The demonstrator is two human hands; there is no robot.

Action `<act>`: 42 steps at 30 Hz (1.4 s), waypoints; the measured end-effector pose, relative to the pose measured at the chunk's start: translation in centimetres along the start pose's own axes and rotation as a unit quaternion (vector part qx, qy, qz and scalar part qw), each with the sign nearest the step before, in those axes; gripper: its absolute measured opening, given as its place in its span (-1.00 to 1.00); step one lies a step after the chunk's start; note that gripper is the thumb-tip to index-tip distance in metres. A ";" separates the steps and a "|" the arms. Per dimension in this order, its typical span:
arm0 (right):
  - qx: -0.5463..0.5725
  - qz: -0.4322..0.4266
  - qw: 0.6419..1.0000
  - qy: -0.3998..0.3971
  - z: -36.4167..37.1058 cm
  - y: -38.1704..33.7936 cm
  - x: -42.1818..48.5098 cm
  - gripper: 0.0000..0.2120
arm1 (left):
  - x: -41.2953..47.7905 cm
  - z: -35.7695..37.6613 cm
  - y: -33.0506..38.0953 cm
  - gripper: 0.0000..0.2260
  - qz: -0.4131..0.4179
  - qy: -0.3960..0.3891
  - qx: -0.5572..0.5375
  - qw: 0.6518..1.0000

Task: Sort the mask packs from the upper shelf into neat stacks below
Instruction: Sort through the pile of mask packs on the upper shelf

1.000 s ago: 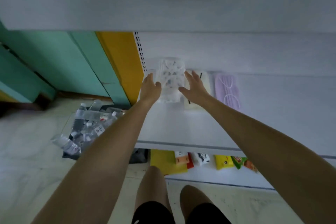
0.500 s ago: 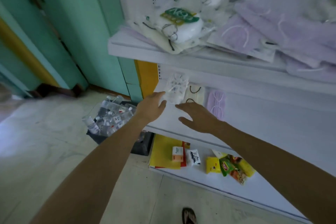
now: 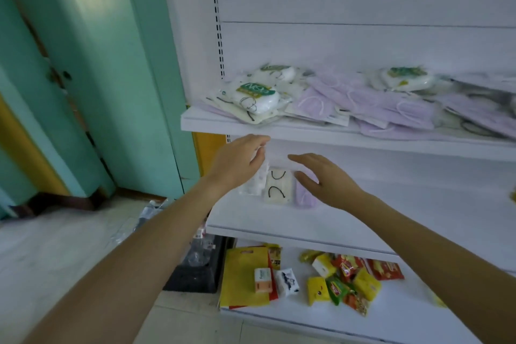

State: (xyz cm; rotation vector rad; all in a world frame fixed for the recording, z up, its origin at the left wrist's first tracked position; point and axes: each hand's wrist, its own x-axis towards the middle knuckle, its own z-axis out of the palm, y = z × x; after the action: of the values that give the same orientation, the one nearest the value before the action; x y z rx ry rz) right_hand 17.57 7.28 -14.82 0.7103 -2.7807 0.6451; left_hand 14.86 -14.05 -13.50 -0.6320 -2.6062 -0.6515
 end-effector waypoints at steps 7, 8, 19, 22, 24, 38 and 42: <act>0.010 0.057 0.997 0.041 -3.2 1.7 -1.4 -0.58 | 3.9 -1.9 3.2 -0.70 0.021 0.061 -0.051 0.997; 0.013 0.061 0.997 0.046 -3.6 2.0 -1.4 -0.58 | 4.6 -1.7 3.4 -0.70 0.020 0.060 -0.062 0.996; 0.013 0.120 0.982 0.147 -10.9 11.3 -0.4 -0.58 | 13.7 3.8 9.1 -0.71 0.019 0.044 -0.130 0.990; 0.009 0.144 0.977 0.158 -12.8 15.1 0.4 -0.57 | 15.9 5.3 10.1 -0.71 0.009 0.047 -0.131 0.990; -0.004 0.145 0.974 0.175 -14.0 17.5 1.1 -0.56 | 17.1 6.5 11.0 -0.71 0.004 0.049 -0.131 0.990; -0.075 0.196 0.967 0.146 -19.7 28.1 1.4 -0.56 | 23.2 14.2 19.4 -0.70 0.014 0.033 -0.085 0.996; -0.069 0.218 0.967 0.112 -21.4 30.1 -0.3 -0.51 | 25.0 15.8 22.0 -0.71 0.042 -0.007 -0.077 0.996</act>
State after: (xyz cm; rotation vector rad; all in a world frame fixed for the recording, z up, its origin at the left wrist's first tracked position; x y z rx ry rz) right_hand 4.73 40.97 -6.93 -0.0112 -2.7437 0.5526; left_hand 1.41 19.74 -7.44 -0.7908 -2.5433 -0.8284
